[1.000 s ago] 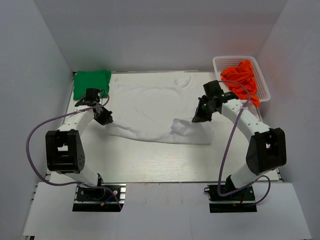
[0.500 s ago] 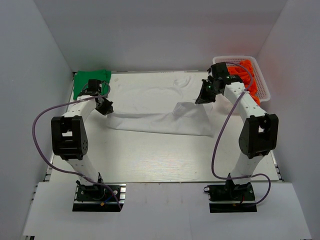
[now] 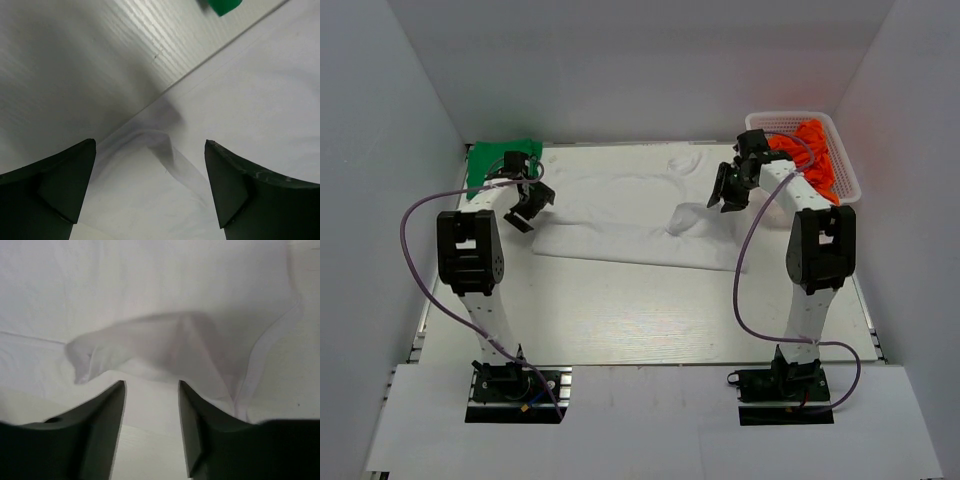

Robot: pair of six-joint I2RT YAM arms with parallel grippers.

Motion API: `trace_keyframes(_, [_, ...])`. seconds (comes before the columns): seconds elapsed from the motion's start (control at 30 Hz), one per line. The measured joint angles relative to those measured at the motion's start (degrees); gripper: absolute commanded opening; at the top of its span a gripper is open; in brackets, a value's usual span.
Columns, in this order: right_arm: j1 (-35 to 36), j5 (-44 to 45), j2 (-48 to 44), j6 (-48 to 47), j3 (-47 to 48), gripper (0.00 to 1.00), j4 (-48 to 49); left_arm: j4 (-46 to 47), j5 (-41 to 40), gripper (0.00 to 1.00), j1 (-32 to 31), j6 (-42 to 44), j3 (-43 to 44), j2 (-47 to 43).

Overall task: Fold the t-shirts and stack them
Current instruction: Fold the flattened tshirt in 1/3 of the way

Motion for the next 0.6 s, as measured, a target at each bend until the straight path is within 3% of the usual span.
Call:
trace_keyframes(0.03, [0.00,0.39,0.79,-0.13,0.87,0.63,0.07,0.20,-0.59,1.00,0.00,0.07,0.24,-0.02])
trace_keyframes(0.2, [0.24,1.36,0.94,-0.81,2.64,0.83,0.68,1.86,-0.28,1.00,-0.24,2.27,1.01,-1.64])
trace_keyframes(0.47, [2.62,1.51,-12.13,-3.19,-11.02,0.84,4.63,6.64,6.62,1.00,-1.03,6.08,-4.24,-10.58])
trace_keyframes(0.6, [3.74,-1.01,-12.13,-3.19,-13.05,0.84,6.36,9.40,9.73,1.00,-2.29,7.63,-6.05,-11.50])
